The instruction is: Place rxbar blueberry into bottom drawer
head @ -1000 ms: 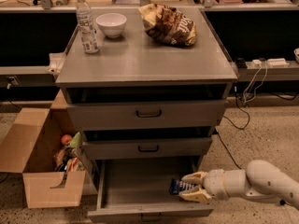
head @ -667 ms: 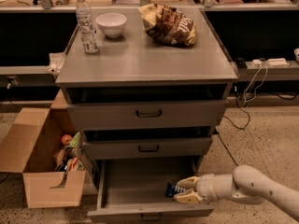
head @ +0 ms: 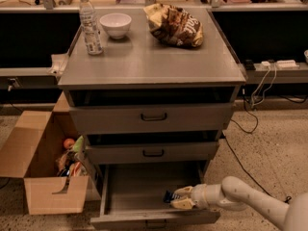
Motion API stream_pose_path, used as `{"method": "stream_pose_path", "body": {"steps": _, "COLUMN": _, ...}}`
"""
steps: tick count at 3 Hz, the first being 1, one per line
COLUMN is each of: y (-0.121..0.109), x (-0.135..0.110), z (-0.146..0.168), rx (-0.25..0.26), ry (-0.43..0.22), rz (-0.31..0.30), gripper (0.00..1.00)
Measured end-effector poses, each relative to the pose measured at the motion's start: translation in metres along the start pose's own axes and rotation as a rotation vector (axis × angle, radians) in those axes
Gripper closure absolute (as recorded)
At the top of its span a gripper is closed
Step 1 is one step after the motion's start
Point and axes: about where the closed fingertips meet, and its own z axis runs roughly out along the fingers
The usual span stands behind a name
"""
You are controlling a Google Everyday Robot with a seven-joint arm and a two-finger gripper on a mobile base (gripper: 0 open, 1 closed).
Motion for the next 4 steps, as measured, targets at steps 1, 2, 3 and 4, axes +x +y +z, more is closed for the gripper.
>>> {"method": "stream_pose_path", "body": {"steps": 1, "y": -0.036, "x": 0.024, "z": 0.030, "rx": 0.019, "ry": -0.021, "rz": 0.043, "gripper": 1.00}}
{"method": "stream_pose_path", "body": {"steps": 2, "y": -0.066, "x": 0.031, "z": 0.043, "rx": 0.054, "ry": -0.033, "rz": 0.062, "gripper": 0.87}}
{"method": "stream_pose_path", "body": {"steps": 3, "y": -0.088, "x": 0.025, "z": 0.049, "rx": 0.078, "ry": -0.042, "rz": 0.056, "gripper": 0.64}}
{"method": "stream_pose_path", "body": {"steps": 4, "y": -0.106, "x": 0.019, "z": 0.054, "rx": 0.089, "ry": -0.046, "rz": 0.046, "gripper": 0.33}}
